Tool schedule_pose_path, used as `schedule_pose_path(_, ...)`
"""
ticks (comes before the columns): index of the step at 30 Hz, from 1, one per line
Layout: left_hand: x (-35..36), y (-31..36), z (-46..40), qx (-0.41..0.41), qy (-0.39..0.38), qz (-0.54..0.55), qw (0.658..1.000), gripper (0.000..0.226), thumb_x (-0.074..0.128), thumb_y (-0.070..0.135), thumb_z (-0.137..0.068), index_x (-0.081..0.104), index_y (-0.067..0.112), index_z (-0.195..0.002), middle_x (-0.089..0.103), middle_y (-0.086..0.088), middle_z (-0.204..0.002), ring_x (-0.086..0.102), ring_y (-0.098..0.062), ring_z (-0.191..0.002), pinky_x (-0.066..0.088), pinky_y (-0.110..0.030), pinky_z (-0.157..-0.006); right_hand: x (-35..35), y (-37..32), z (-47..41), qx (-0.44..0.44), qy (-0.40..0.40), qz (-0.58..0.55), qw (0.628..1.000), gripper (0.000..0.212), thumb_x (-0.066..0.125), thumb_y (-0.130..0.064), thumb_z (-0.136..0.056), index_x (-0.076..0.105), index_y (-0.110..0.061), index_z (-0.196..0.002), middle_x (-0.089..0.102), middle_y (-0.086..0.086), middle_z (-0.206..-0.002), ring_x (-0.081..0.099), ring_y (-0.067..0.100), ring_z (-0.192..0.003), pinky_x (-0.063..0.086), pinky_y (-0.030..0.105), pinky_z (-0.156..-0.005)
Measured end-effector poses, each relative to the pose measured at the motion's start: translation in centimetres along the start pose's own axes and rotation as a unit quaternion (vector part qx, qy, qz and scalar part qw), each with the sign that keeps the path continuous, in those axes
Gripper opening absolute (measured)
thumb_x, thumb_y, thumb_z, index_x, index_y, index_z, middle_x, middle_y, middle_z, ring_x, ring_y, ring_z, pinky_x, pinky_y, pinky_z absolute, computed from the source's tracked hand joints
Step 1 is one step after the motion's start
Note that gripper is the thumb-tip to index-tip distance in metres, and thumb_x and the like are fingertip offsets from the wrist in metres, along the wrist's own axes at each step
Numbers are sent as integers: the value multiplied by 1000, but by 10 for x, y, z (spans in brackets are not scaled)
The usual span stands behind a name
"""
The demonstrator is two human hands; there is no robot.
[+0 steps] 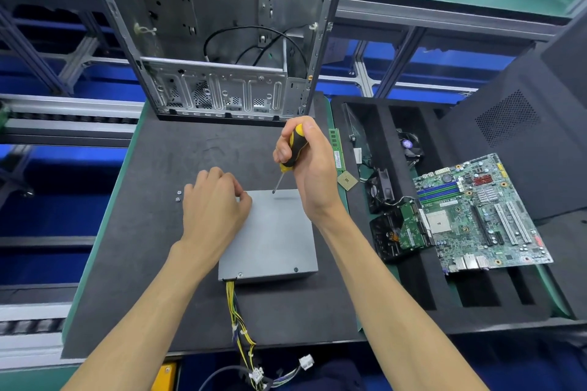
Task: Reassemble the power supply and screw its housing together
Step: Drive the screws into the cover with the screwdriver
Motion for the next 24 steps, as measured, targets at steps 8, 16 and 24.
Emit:
schedule_pose_path(8,-1,11,-10,-26,-30,-64,997,15,59,17,-87,70,8,-81,62,-6,-97,50,-30,-100,29,-38,-78,-5,-1,-6,-12,13,-7,1000,29,38,-32,-99,60,-24,-82,48,-3,-62,41,19,-63,32,37,-64)
schedule_pose_path(16,-3,16,-15,-25,-68,-100,992,11,59,14,-84,68,8,-81,60,-6,-95,47,-31,-100,32,-42,-80,-13,-6,-11,-12,27,-31,999,31,35,-27,-101,58,-19,-81,48,-3,-61,40,18,-62,32,37,-64)
schedule_pose_path(24,-1,6,-23,-70,-99,23,992,21,66,21,-77,70,3,-67,66,-11,-77,54,-32,-87,42,-40,-76,-8,-1,-11,-7,13,-36,999,28,41,-35,-97,61,-24,-79,48,-5,-61,40,17,-61,33,34,-63)
Point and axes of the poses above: each hand's wrist, its own z-axis away from the middle knuckle, its own x-axis out of the palm, y = z × x, the point moved 1 cm from there along -z, towards the middle knuckle
